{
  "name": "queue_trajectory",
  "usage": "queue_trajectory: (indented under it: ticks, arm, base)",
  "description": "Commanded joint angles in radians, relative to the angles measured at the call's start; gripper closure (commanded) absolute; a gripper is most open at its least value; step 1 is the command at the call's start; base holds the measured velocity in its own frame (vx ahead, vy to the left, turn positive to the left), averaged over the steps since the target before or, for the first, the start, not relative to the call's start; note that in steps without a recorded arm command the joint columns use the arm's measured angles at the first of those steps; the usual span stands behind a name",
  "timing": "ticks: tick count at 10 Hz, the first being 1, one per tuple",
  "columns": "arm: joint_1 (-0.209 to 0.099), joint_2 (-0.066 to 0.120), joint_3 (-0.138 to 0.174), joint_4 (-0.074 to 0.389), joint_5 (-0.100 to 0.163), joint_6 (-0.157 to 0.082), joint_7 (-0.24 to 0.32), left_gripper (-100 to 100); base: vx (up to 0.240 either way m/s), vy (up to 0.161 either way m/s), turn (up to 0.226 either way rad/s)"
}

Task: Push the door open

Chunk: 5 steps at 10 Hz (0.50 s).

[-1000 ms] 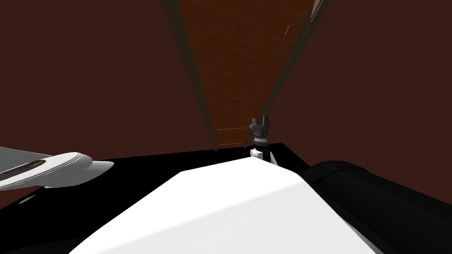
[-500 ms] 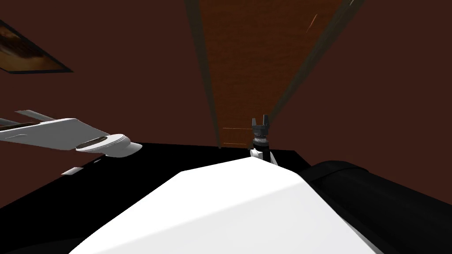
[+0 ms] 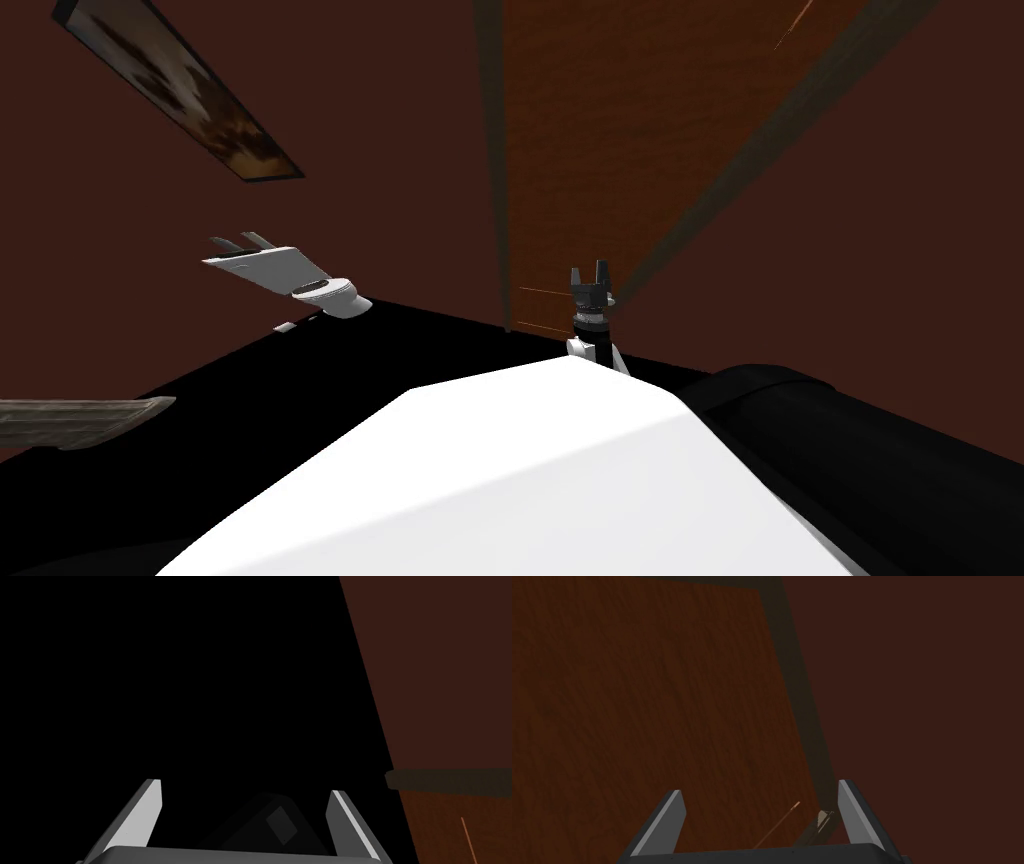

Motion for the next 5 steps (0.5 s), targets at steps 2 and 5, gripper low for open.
queue_trajectory:
  ticks: [2, 5]
  arm:
    - [0.004, -0.002, 0.020, 0.032, 0.050, 0.039, 0.042, -100]
    - [0.008, -0.003, 0.040, 0.060, 0.094, 0.075, 0.082, -100]
  base:
    - [-0.094, 0.010, 0.344]
    - [-0.086, 0.008, 0.298]
